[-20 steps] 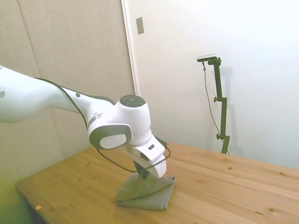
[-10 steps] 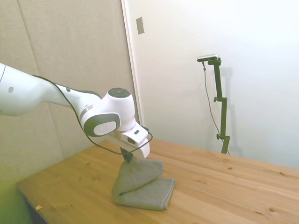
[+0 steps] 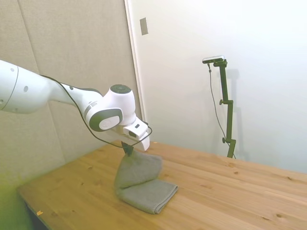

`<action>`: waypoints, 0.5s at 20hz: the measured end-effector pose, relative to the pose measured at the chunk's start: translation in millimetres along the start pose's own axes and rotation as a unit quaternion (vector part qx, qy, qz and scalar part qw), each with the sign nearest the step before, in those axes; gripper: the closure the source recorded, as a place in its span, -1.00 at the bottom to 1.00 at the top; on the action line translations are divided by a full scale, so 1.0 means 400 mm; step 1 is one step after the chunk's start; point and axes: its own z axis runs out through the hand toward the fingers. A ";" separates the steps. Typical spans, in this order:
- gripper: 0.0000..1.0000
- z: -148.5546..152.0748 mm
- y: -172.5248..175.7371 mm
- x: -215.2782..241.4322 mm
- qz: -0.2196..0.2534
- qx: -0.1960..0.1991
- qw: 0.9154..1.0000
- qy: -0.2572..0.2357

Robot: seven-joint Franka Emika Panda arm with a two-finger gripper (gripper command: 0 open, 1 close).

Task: Unfold the towel

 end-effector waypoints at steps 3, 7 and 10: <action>1.00 0.013 -0.051 -0.005 -0.009 0.004 1.000 -0.002; 1.00 0.040 -0.093 -0.013 -0.022 0.014 1.000 -0.007; 1.00 0.063 -0.118 -0.035 -0.048 0.032 0.998 -0.018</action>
